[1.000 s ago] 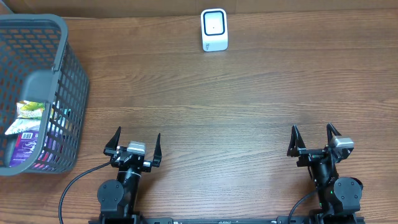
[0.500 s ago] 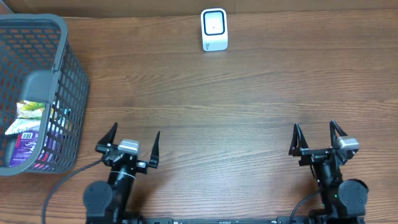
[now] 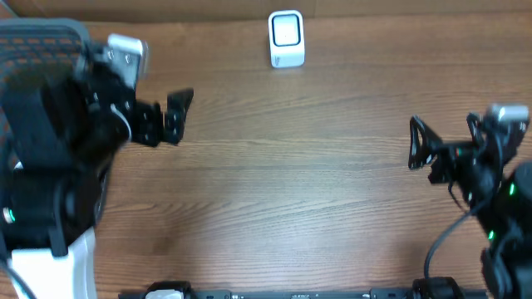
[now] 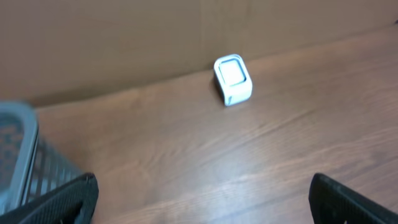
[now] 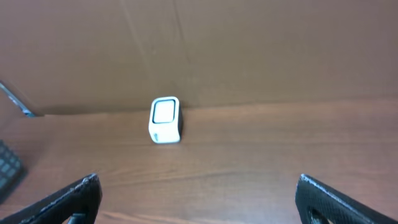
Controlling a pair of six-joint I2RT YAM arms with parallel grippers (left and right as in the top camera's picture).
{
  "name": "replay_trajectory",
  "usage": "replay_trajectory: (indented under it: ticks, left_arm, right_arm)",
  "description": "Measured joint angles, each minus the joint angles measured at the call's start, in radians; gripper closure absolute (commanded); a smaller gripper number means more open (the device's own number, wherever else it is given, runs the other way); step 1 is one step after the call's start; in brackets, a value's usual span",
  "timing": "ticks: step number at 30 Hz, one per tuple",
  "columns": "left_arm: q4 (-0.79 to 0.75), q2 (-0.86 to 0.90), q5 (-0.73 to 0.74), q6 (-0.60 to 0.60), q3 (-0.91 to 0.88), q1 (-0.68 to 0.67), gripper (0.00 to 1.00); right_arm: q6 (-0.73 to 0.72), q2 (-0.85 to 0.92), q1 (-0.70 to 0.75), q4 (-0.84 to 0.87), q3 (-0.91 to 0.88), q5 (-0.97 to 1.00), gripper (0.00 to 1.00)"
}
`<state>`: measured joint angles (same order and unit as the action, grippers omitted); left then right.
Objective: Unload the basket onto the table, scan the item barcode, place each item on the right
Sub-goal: 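Reach the left gripper into the grey basket and grasp the green snack pack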
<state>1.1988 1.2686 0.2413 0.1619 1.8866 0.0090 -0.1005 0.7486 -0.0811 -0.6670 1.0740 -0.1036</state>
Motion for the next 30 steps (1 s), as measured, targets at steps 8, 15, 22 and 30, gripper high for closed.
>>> replay_trajectory:
  ticks: [8,15,22,30]
  left_arm:
    - [0.224,0.166,0.105,0.002,0.29,0.0,0.0]
    - [0.342,0.166,0.146,-0.019,0.299,0.0,0.07]
    - [0.238,0.177,-0.151,-0.344,0.323,0.104,0.15]
    - [0.253,0.26,-0.337,-0.618,0.339,0.573,0.04]
  right_arm:
    - [0.0,0.361,0.0,-0.555,0.576,-0.053,0.0]
    - [0.0,0.477,0.0,-0.654,0.716,-0.109,0.0]
    - [0.0,0.506,0.0,-0.672,0.716,-0.129,0.0]
    - [0.0,0.507,0.0,-0.718,0.716,-0.129,0.0]
